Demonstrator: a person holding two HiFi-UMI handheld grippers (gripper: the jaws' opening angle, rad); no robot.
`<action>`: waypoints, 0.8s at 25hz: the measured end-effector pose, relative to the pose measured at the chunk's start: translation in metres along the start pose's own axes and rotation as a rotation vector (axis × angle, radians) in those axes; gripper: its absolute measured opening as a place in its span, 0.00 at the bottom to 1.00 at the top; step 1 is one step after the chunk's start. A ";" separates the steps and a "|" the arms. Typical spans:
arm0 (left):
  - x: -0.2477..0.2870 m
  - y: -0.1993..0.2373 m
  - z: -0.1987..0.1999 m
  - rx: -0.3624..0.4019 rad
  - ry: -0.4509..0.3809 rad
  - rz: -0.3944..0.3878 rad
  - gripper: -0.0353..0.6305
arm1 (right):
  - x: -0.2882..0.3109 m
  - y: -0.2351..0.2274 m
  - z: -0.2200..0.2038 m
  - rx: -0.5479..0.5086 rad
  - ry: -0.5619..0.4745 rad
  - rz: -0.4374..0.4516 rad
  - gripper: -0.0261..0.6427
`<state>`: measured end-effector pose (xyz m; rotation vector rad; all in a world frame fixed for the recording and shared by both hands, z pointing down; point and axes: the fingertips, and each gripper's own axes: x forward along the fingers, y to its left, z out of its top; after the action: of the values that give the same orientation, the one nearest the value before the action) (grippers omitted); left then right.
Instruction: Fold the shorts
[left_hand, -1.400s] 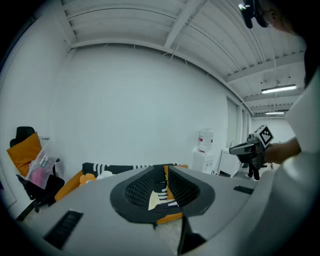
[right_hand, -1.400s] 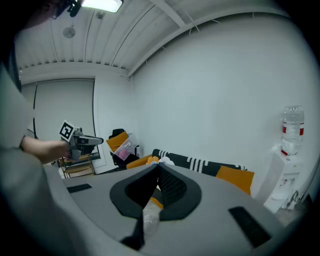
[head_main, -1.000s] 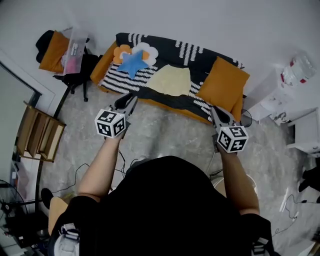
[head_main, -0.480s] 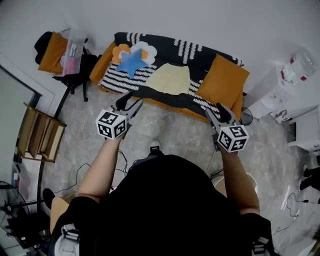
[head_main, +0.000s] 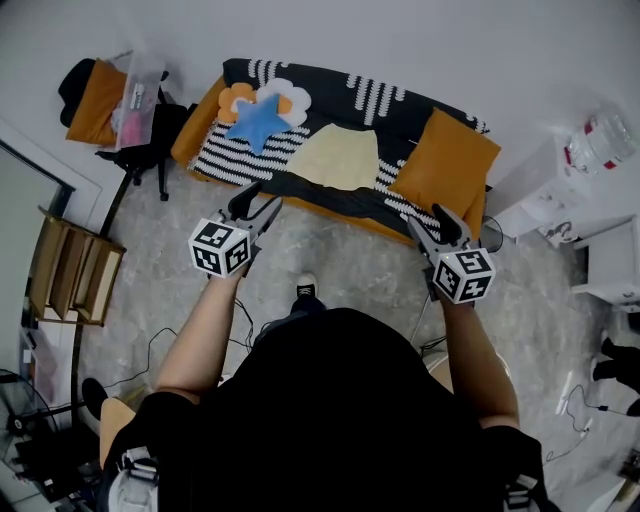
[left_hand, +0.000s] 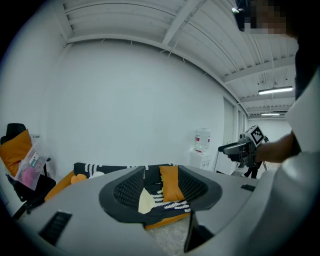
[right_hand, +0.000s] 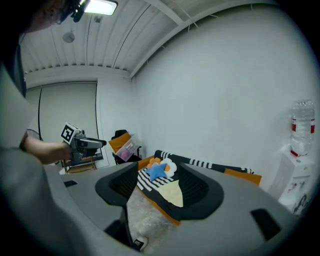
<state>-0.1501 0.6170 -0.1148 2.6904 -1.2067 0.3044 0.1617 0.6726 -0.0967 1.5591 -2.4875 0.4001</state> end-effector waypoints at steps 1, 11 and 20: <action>0.005 0.006 -0.001 -0.003 0.002 -0.001 0.40 | 0.007 -0.002 0.000 0.000 0.004 -0.003 0.44; 0.065 0.077 -0.001 -0.022 0.036 -0.032 0.40 | 0.084 -0.025 0.009 0.019 0.046 -0.035 0.44; 0.118 0.129 -0.008 -0.034 0.077 -0.072 0.40 | 0.150 -0.044 0.013 0.040 0.074 -0.061 0.44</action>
<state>-0.1717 0.4502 -0.0669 2.6598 -1.0811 0.3693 0.1358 0.5218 -0.0600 1.6010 -2.3846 0.4920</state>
